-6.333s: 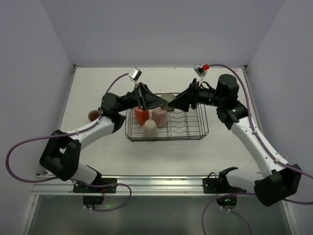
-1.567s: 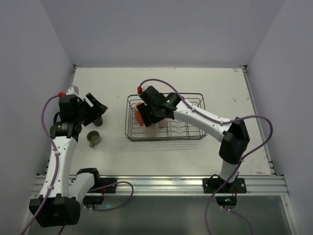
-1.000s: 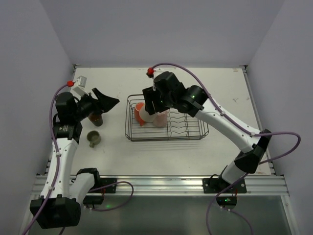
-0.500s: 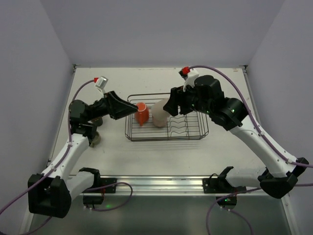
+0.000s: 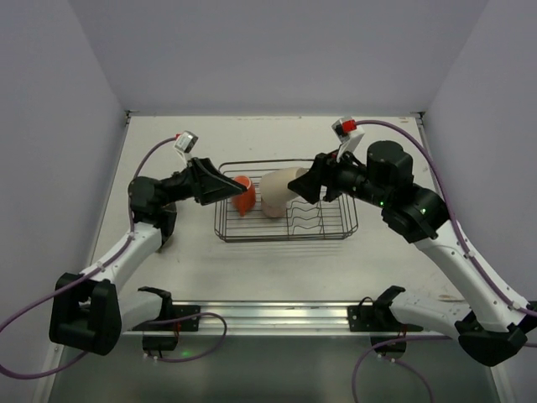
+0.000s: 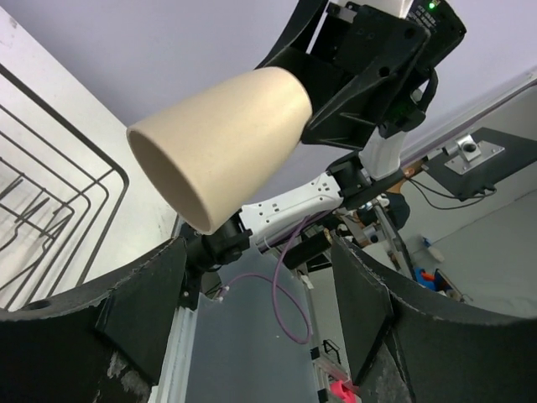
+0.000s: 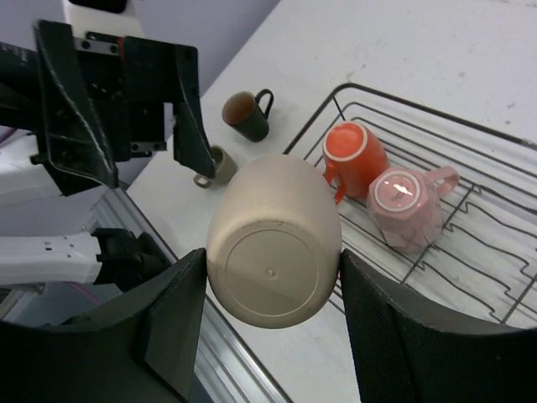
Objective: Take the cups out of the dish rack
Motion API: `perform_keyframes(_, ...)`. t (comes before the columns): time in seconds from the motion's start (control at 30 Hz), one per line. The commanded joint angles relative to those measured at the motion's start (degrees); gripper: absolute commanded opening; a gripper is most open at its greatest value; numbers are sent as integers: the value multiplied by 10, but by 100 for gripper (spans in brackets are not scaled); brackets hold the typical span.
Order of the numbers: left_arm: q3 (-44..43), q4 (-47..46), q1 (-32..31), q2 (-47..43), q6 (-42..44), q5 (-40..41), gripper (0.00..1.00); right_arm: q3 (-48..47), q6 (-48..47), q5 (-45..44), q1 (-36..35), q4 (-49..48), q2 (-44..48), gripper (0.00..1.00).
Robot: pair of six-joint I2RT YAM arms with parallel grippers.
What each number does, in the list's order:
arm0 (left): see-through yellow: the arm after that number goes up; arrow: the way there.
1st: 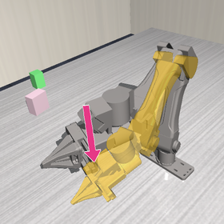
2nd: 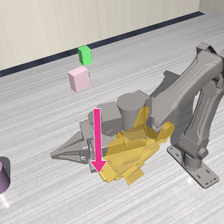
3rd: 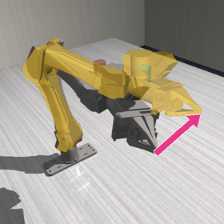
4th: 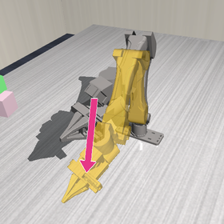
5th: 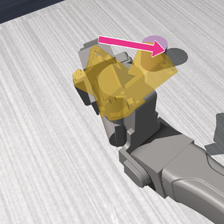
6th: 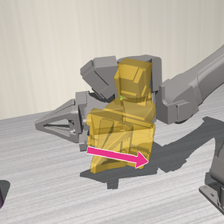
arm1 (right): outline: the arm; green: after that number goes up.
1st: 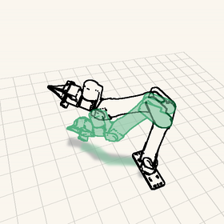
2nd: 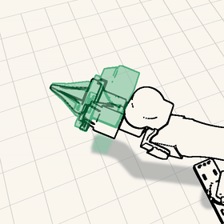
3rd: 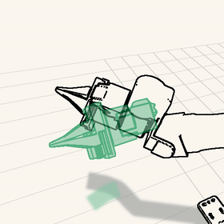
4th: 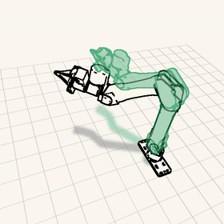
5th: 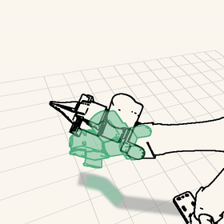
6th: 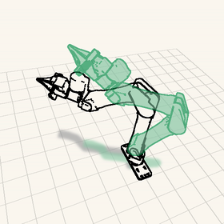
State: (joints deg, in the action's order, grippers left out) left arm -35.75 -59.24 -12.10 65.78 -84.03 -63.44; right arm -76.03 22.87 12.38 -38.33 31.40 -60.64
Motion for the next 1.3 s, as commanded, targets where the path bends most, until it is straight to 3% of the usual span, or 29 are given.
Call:
perform_keyframes(0.0,-3,-53,-20,12,-29,4,73,4,12,35,4,-62,12,0)
perform_keyframes(0.5,-16,-205,-61,73,-171,70,73,26,24,62,5,-130,23,0)
perform_keyframes(0.8,-19,-336,-93,114,-282,139,69,92,34,76,7,-226,46,0)
perform_keyframes(1.0,-22,-386,-103,123,-318,158,55,139,37,82,15,-282,69,0)
perform_keyframes(1.2,-27,-406,-112,124,-337,160,30,170,48,87,31,-310,71,0)
perform_keyframes(1.27,-29,-407,-115,123,-342,159,29,177,54,96,37,-334,66,0)
